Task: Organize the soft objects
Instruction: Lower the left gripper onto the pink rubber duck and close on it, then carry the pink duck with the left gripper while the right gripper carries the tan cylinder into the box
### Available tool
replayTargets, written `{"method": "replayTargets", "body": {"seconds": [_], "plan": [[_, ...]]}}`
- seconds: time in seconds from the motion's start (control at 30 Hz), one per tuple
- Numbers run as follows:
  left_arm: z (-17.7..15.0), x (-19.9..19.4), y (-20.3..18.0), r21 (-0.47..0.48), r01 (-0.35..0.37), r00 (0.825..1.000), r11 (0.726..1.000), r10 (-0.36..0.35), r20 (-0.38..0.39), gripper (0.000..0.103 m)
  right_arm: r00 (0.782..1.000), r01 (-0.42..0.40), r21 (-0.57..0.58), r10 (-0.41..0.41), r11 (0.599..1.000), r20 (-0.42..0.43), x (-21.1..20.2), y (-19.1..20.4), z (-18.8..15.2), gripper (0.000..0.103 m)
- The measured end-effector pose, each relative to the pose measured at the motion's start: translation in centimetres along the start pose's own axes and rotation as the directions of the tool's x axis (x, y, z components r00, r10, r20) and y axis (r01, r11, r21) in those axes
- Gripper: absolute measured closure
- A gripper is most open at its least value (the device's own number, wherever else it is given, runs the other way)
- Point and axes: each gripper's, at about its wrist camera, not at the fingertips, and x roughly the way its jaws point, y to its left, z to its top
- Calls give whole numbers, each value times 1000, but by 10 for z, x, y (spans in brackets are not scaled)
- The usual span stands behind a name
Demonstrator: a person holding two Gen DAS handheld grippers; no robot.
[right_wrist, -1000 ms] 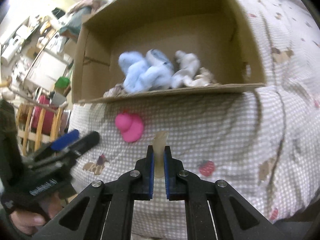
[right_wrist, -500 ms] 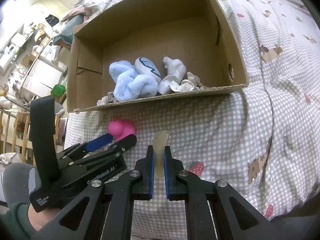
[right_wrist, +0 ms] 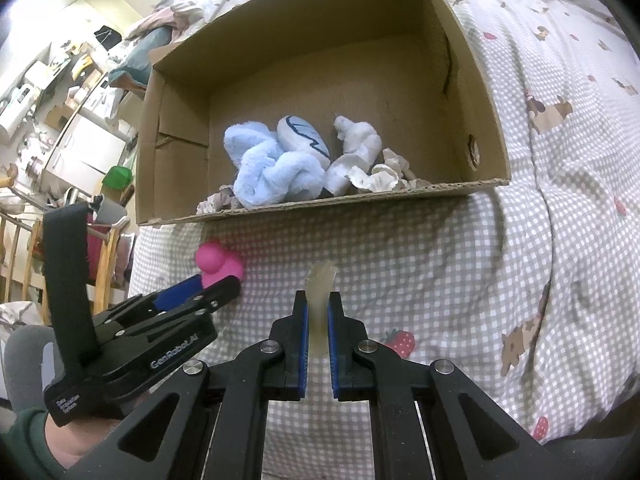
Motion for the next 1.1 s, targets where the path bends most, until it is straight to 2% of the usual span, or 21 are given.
{"method": "replayTargets", "body": {"seconds": [0.23,0.33,0.37,0.4,0.43,0.6,0.67,0.8,0.9,1.1], "plan": [[-12,-17,12,-15,-16,1000,1000,16,24,64,1000,11,-19,-11,1000,6,0,4,-1,93],[-17,-37,12,-19,-78,996,997,79,51,65,1000,3,-15,-3,1000,14,-3,3,-2,93],[-17,-49,13,-18,-80,994,997,81,74,68,1000,-2,-12,2,1000,19,-5,2,-3,93],[-15,-59,14,-17,-79,992,997,80,94,77,1000,-11,-8,11,1000,24,-8,1,-4,93],[-18,-72,9,-15,-74,991,997,75,107,96,999,-22,-9,22,1000,29,-11,2,-4,93],[-15,-114,6,19,-20,985,1000,17,171,99,995,-58,-19,60,998,76,-38,6,-4,93],[-11,-120,6,33,28,986,999,-33,162,101,992,-75,-22,77,997,101,-50,8,-3,93],[-3,-122,12,50,56,983,997,-64,173,102,986,-94,-12,95,996,139,-64,5,-1,93],[-3,-114,24,14,106,981,994,-106,162,102,985,-101,9,98,995,140,-61,-2,-2,93],[-8,-103,41,-49,130,983,990,-122,140,102,988,-108,27,104,994,115,-50,-4,-2,93]]}}
